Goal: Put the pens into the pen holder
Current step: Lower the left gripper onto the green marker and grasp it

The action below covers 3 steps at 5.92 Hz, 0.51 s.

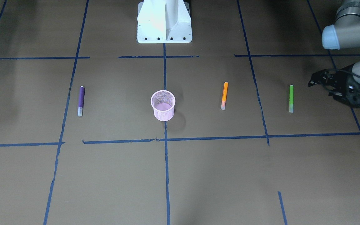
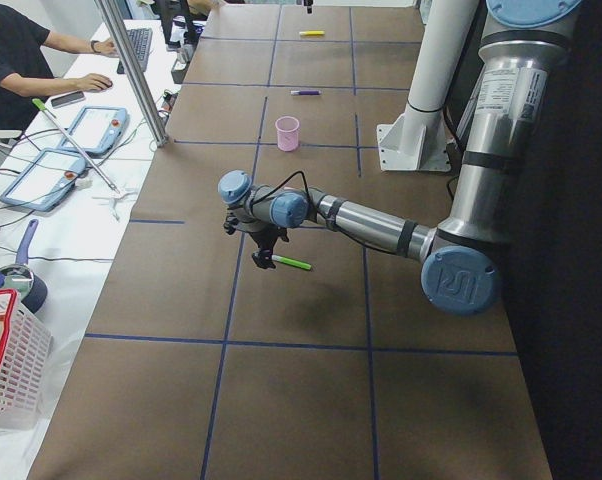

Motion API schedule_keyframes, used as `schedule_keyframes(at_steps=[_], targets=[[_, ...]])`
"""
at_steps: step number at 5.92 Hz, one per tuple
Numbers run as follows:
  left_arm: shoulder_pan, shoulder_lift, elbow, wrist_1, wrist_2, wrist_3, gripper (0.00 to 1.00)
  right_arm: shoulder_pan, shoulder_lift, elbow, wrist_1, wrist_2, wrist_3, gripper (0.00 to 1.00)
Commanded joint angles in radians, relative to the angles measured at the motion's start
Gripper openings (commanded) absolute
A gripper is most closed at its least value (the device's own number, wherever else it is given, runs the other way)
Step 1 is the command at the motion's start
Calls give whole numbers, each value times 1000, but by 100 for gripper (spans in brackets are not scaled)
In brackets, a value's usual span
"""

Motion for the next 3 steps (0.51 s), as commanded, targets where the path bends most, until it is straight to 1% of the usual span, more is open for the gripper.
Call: schedule_keyframes(at_steps=[1,2,3], targets=[[110,-42,72,-130,155,-150,96,-3,-6,0,2,-3,-2,100],[115,-43,72,-131,162,-153,88,-3,-11,-3,2,-2,1,100],[117,-42,80,-132,162,-156,77,-3,-11,-21,2,3,1,100]])
